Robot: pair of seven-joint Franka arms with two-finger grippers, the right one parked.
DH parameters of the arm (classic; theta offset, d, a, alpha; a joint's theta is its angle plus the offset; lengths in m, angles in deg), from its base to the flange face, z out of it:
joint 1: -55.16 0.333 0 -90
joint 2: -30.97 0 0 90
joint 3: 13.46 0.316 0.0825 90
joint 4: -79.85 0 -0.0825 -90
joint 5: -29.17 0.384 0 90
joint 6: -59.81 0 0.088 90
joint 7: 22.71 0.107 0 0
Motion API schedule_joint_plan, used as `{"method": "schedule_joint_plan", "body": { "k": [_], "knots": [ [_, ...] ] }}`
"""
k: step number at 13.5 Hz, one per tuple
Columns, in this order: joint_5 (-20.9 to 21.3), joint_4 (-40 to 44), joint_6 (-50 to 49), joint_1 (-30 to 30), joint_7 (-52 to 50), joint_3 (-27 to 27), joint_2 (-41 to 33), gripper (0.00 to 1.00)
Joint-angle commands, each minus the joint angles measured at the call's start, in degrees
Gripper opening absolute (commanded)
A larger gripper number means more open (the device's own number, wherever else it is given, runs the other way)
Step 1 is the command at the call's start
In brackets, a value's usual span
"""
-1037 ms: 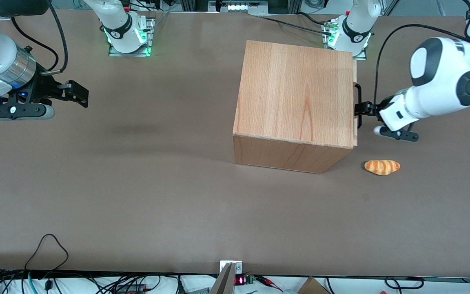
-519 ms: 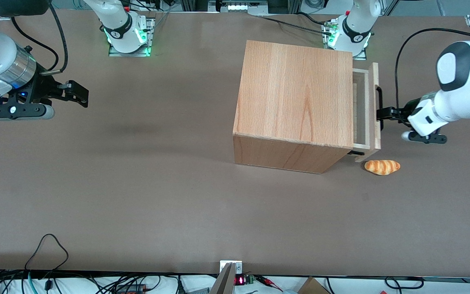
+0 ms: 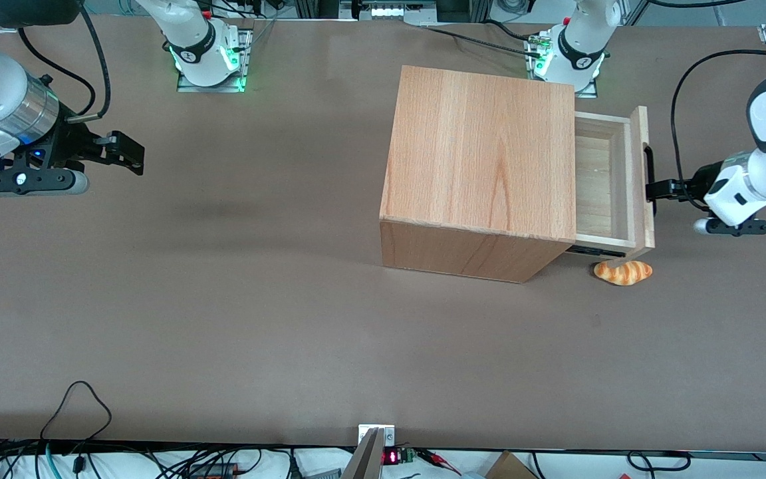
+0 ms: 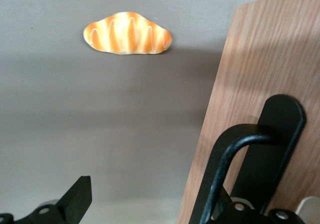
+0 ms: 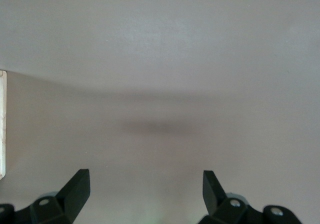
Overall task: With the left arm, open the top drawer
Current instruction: 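Pull the handle with the left gripper, sliding the drawer out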
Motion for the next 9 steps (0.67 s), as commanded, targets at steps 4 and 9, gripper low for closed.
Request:
{"method": "schedule_joint_plan", "body": {
  "k": [4,9],
  "knots": [
    [2.70,4.49,1.06,4.43,4.14,-0.44,5.18,1.00],
    [1.56,4.67,0.36,5.31,6.86,-0.53,5.19,1.00]
  ]
}}
